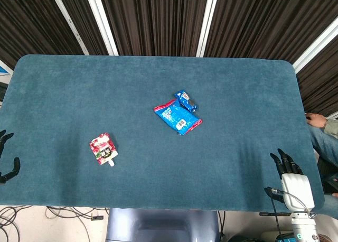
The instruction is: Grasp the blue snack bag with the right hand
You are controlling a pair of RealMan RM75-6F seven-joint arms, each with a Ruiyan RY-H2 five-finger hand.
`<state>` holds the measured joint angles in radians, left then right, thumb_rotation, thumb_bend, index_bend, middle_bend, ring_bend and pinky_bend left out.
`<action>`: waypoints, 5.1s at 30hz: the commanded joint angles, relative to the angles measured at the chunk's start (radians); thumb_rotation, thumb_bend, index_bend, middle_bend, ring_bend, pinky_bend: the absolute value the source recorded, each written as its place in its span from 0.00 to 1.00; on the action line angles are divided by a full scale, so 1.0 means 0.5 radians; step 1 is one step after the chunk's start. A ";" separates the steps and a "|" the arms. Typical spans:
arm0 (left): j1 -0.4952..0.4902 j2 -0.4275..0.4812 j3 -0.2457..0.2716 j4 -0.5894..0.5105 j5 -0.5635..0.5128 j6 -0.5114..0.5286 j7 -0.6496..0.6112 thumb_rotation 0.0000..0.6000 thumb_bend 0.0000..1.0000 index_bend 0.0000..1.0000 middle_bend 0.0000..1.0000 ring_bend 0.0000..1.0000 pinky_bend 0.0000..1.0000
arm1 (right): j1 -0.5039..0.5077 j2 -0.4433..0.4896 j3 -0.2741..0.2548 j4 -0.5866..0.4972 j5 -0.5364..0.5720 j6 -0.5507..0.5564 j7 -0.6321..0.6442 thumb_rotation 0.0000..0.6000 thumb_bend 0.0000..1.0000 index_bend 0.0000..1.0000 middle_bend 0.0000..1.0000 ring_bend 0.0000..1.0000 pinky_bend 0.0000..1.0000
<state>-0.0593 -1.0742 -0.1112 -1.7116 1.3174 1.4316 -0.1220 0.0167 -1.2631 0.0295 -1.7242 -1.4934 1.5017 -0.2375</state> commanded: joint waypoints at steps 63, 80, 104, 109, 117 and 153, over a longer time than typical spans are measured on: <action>-0.012 0.066 -0.035 -0.041 -0.076 -0.075 -0.151 1.00 0.51 0.13 0.04 0.12 0.10 | 1.902 -1.317 0.873 0.836 1.993 -0.686 -1.200 1.00 0.08 0.11 0.06 0.10 0.19; -0.012 0.073 -0.042 -0.043 -0.091 -0.080 -0.174 1.00 0.51 0.13 0.04 0.12 0.10 | 2.079 -1.559 0.961 1.253 2.045 -0.735 -1.192 1.00 0.08 0.12 0.07 0.11 0.19; -0.012 0.085 -0.042 -0.041 -0.106 -0.092 -0.185 1.00 0.51 0.14 0.04 0.12 0.12 | 2.201 -1.857 1.018 1.861 1.880 -0.857 -1.012 1.00 0.39 0.26 0.25 0.44 0.28; -0.014 0.087 -0.042 -0.041 -0.109 -0.099 -0.184 1.00 0.51 0.14 0.04 0.12 0.12 | 2.170 -1.870 1.000 1.891 1.784 -0.834 -0.923 1.00 0.44 0.32 0.33 0.52 0.32; -0.015 0.088 -0.041 -0.041 -0.115 -0.104 -0.181 1.00 0.51 0.14 0.04 0.12 0.12 | 2.086 -1.809 0.979 1.773 1.587 -0.710 -0.763 1.00 0.45 0.35 0.36 0.53 0.33; -0.006 0.051 -0.031 -0.033 -0.091 -0.049 -0.083 1.00 0.51 0.14 0.04 0.12 0.13 | 0.794 0.009 1.618 -0.379 1.367 -2.163 0.852 1.00 0.45 0.34 0.35 0.50 0.32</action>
<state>-0.0623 -1.0487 -0.1269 -1.7279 1.2720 1.4069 -0.1636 0.4900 -1.3179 0.7598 -1.8965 -0.7197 0.5124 0.0757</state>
